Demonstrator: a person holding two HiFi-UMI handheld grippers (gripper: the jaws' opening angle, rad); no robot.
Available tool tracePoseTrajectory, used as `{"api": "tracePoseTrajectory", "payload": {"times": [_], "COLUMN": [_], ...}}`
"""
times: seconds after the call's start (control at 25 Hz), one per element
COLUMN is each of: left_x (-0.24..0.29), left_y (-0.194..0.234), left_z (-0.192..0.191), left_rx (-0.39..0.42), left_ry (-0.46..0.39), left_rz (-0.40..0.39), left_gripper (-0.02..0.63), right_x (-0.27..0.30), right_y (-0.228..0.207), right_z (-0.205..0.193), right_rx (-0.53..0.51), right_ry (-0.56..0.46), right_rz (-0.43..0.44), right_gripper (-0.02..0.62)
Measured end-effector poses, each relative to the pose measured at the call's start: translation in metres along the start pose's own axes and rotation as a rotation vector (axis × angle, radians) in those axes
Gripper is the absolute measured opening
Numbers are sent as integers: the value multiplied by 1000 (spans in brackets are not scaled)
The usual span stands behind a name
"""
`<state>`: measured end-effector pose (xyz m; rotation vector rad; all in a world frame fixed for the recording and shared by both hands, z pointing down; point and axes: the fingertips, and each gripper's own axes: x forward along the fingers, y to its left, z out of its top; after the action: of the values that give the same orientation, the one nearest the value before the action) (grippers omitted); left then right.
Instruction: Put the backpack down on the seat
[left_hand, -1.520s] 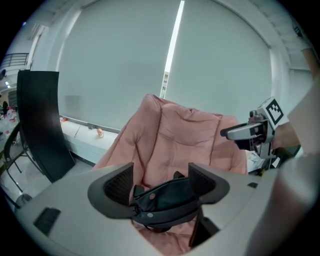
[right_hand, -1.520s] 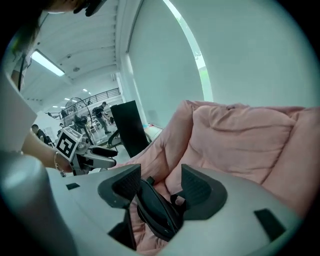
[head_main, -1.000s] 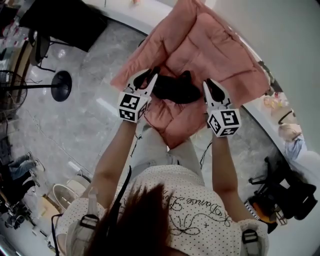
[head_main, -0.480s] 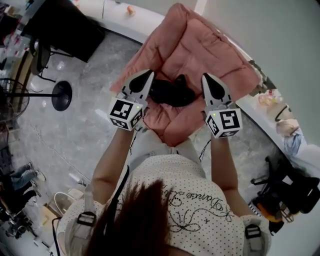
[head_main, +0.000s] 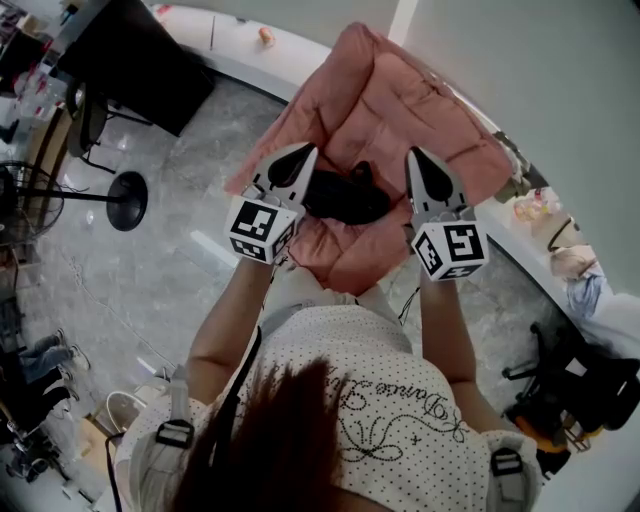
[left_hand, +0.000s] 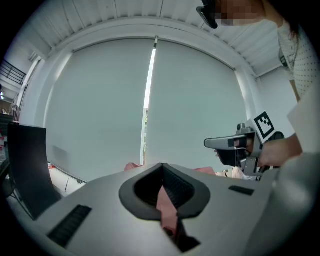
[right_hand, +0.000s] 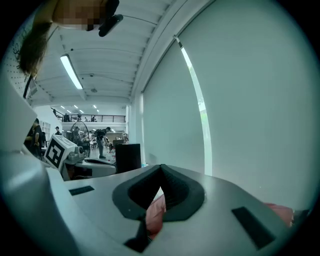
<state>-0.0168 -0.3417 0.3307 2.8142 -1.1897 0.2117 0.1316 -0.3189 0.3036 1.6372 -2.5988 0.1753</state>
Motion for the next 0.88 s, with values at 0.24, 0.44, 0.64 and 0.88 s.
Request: {"api": "tracePoseTrajectory", "payload": {"times": [0.24,0.44,0.64,0.88], "left_x": [1,1,3,5], "left_y": [4,6,8,10], "left_z": [2,5,5,1], "left_rx": [3,-1,-2,-1], "left_ry": [-4,-9,-7,1], "left_rz": [1,4,6,1], "left_gripper": [3,3,3,3], "right_x": [2,2,1,2], "right_y": [1,-2,-4,-6], "right_z": [0,3,4,2], "right_rx": [-2,-2,8,0], "right_ry": [-5,-13,-21,-18], "right_rz": [-7,-21,-35,-42], "right_gripper": [11,11,11,11]}}
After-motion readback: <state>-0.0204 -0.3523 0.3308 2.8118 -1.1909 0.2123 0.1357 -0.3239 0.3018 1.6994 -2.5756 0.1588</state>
